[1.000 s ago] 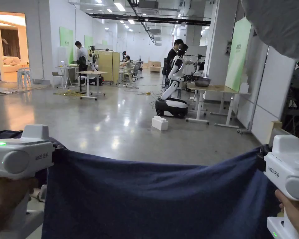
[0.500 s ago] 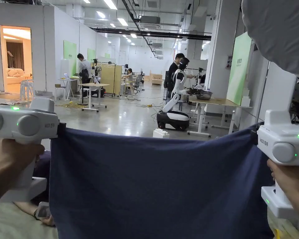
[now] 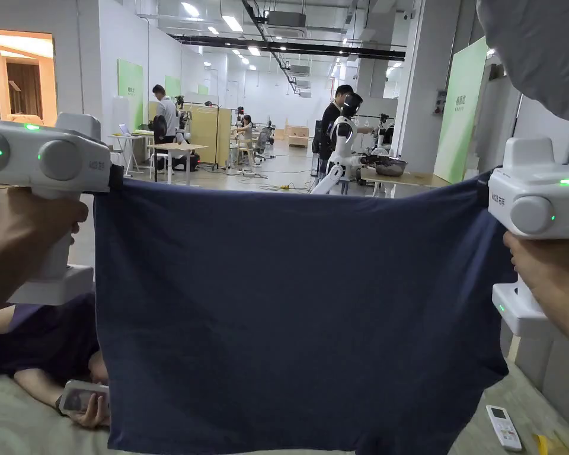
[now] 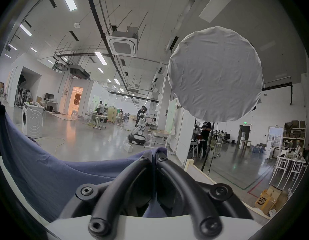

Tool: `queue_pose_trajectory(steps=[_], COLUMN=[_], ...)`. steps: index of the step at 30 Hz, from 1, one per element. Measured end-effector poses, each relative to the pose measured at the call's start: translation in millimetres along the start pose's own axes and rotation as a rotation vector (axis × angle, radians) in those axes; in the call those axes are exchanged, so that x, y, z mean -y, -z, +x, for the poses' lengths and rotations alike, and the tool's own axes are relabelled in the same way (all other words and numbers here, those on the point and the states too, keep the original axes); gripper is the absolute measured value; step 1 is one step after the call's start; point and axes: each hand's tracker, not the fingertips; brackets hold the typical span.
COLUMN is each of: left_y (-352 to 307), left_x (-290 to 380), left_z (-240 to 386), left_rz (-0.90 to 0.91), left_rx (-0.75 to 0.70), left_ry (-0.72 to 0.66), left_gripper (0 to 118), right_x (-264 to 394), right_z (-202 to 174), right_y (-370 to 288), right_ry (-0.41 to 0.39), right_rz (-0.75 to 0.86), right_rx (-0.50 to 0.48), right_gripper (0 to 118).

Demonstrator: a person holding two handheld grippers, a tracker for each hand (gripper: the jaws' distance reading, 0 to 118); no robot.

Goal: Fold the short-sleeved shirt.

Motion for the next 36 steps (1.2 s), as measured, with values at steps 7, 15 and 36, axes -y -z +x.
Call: queue_pose_trajectory(steps=[7, 15, 36], left_y=[-16, -33, -233], left_x=[20, 90, 351], left_z=[15, 14, -34], left_rz=[-0.005, -0.061, -0.295], left_rx=[0.011, 0.037, 0.100], left_ry=[0.028, 0.023, -0.029], left_gripper=[5, 5, 5], right_x=[18, 83, 251], right_z=[0, -9, -21], right_y=[-3, -62, -347], right_ry=[-0.016, -0.066, -0.151], right_rz=[0.000, -0.058, -0.350], right_rx=[0.009, -0.020, -0.118], right_gripper=[4, 4, 4])
